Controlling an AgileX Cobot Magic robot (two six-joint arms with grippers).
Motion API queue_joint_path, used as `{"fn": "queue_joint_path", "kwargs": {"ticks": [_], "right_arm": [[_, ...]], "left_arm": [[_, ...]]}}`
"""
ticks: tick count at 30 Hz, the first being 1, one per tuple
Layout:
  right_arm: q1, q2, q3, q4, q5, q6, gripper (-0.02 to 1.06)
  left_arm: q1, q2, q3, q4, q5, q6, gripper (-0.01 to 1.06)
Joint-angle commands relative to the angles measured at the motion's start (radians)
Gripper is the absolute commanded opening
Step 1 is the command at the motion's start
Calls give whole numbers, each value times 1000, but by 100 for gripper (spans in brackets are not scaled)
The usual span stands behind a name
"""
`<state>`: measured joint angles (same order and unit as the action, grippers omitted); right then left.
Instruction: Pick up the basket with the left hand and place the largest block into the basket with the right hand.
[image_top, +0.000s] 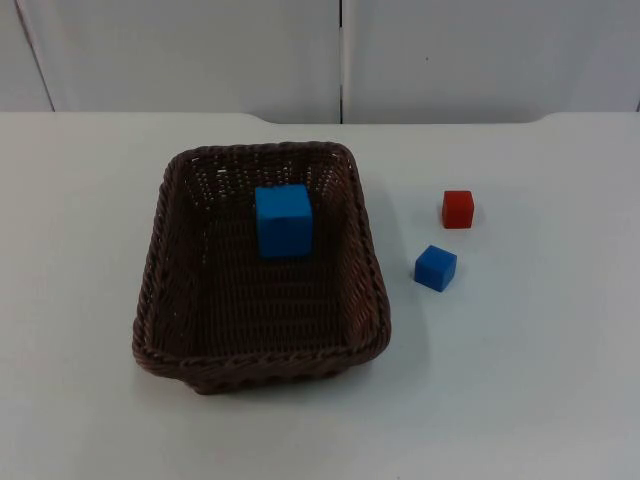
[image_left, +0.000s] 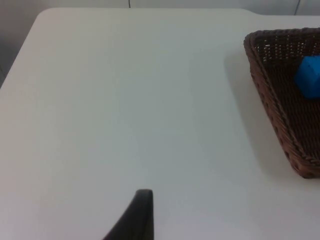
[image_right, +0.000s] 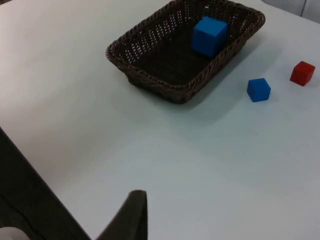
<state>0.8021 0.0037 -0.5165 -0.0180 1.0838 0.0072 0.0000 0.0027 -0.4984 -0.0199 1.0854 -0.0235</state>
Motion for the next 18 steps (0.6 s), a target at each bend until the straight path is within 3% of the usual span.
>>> {"fn": "queue_joint_path", "kwargs": {"ticks": [1, 18], "right_arm": [[-3, -4, 1, -2, -5, 5, 105], [-3, -4, 1, -2, -5, 5, 105]], "left_arm": [[0, -3, 4, 2, -12, -5, 105], [0, -3, 4, 2, -12, -5, 105]]}}
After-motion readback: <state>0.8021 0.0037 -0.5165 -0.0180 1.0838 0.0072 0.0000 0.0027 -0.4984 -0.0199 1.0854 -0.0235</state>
